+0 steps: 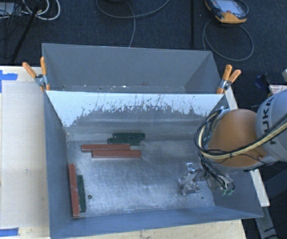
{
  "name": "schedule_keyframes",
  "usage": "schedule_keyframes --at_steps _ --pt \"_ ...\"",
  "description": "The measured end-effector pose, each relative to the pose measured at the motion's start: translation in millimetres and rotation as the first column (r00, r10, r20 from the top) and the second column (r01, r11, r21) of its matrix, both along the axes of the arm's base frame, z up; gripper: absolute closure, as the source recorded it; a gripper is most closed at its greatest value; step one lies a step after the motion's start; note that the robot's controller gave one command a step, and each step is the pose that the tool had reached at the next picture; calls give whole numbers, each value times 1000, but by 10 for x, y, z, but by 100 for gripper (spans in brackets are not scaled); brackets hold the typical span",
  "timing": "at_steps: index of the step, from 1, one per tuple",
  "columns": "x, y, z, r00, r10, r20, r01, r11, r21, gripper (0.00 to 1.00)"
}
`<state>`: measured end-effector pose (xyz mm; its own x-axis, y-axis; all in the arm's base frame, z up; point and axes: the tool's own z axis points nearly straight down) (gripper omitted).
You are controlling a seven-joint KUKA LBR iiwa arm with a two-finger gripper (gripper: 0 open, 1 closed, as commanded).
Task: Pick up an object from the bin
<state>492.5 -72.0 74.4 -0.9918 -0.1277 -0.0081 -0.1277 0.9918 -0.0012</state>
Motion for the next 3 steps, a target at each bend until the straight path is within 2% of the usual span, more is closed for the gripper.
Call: schedule_keyframes --at_steps 1,2,3 --pt "0 0 0 1000 0 0 0 1000 0 100" --pt "-20 227 556 993 -117 -8 118 993 1 0" --pt "-23 227 554 993 -117 -9 117 993 1 0"
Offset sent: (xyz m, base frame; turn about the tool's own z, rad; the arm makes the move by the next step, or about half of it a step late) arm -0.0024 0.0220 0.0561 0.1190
